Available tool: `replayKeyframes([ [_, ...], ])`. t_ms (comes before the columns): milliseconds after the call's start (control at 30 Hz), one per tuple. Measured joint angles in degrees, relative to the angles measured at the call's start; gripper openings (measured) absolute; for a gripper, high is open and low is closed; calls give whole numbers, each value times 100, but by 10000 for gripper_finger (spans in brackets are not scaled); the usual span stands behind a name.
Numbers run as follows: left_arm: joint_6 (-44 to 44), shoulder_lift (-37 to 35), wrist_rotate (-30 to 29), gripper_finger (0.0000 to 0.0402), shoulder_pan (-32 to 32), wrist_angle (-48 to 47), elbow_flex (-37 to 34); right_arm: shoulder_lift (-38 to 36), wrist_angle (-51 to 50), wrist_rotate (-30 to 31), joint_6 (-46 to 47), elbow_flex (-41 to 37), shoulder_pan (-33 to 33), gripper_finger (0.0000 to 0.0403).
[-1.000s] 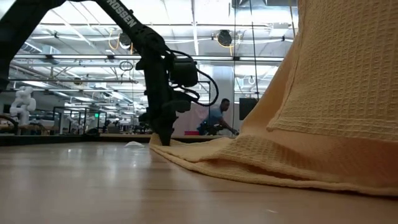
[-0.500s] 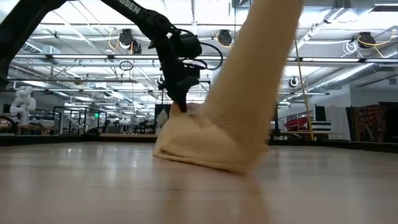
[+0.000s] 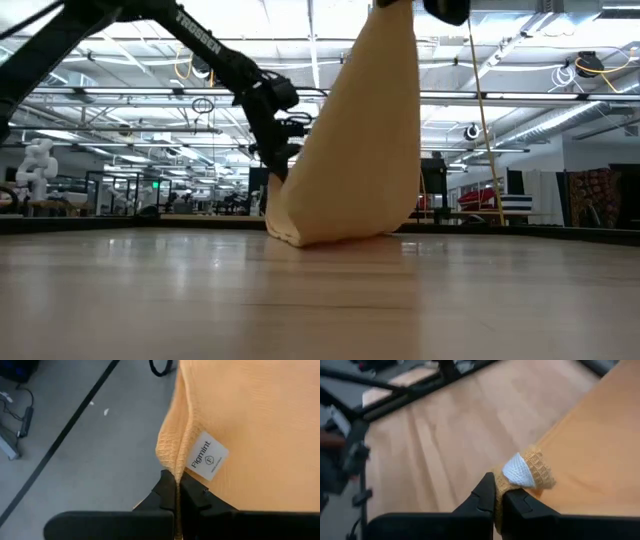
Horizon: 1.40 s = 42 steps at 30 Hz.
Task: Roll towel into tight, uniform cylinder
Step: Roll the orange towel
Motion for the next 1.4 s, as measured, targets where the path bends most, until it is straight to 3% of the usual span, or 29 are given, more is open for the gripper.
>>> replayKeyframes([
  [267,17,416,52,4,11,1468,6,-7,282,34,-113,2,-581,0],
  [400,-193,443,45,19,-1,1537,2,-7,282,35,-104,2,-910,0],
  [700,-781,-85,1140,188,-156,-451,113,-7,278,-180,-69,2,-1416,0],
  [867,-1103,-630,2269,227,-486,-1581,-10,-7,267,-311,-144,2,-1522,0],
  [967,-1372,-1073,2705,230,-829,-1816,-346,-7,264,-572,-343,2,-1510,0],
  [1100,-1910,-1824,2896,230,-1508,-1443,-1219,-7,137,-948,-412,2,-1430,0],
  [1200,-2760,-2490,2820,230,-2122,-366,-2279,-7,10,-1052,-438,2,-1340,0],
  [1400,-4528,-3470,1751,230,-3292,2162,-4067,16,-412,-1500,-651,2,-1006,0],
])
